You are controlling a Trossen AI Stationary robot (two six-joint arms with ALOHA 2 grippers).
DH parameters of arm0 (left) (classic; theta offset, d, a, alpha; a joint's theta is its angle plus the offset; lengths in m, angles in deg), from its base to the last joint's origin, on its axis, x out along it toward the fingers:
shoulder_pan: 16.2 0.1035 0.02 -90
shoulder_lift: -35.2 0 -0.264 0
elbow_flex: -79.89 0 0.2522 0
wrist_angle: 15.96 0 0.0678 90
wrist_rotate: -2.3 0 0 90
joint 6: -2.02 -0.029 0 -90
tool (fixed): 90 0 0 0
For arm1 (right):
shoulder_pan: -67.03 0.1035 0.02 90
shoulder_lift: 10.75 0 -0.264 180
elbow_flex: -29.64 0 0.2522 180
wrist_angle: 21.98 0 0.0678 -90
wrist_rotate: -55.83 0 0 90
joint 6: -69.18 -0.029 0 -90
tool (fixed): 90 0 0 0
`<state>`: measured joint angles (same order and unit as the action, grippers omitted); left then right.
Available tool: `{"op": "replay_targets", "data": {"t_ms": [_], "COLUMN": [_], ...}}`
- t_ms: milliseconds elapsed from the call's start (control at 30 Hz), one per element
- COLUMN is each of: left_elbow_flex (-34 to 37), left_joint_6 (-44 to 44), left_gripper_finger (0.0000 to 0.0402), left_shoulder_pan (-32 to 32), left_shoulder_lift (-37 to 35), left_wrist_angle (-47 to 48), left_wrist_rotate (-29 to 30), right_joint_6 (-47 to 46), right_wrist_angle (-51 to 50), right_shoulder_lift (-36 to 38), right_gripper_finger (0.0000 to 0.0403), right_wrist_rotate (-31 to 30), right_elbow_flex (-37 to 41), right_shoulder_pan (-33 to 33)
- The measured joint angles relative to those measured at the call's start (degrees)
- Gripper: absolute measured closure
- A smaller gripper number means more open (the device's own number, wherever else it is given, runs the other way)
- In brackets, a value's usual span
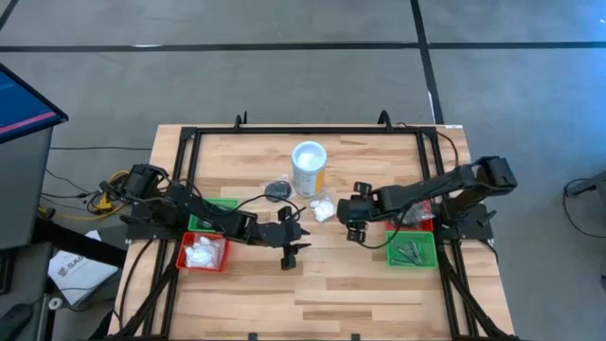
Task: Pick & Place Travel size toiletries
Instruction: Put the cotton pack into the left red bin
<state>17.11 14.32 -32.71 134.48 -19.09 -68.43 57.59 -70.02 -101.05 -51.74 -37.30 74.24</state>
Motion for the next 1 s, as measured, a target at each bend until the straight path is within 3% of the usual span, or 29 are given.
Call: {"op": "replay_targets", "data": {"t_ms": [1000], "left_elbow_flex": [0.02], "left_joint_6": [0.00], "left_gripper_finger": [0.0253], "left_shoulder_pan": [0.00], "left_shoulder_lift": [0.00], "left_wrist_angle": [0.20], "left_wrist_rotate": [0.01], "right_joint_6": [7.68], "right_wrist_angle": [13.38], "right_shoulder_lift": [-11.96], "right_gripper_finger": [0.0239], "right_wrist_rotate": [8.55], "right_elbow_flex": [-0.24], "right_shoulder_pan": [-7.12]}}
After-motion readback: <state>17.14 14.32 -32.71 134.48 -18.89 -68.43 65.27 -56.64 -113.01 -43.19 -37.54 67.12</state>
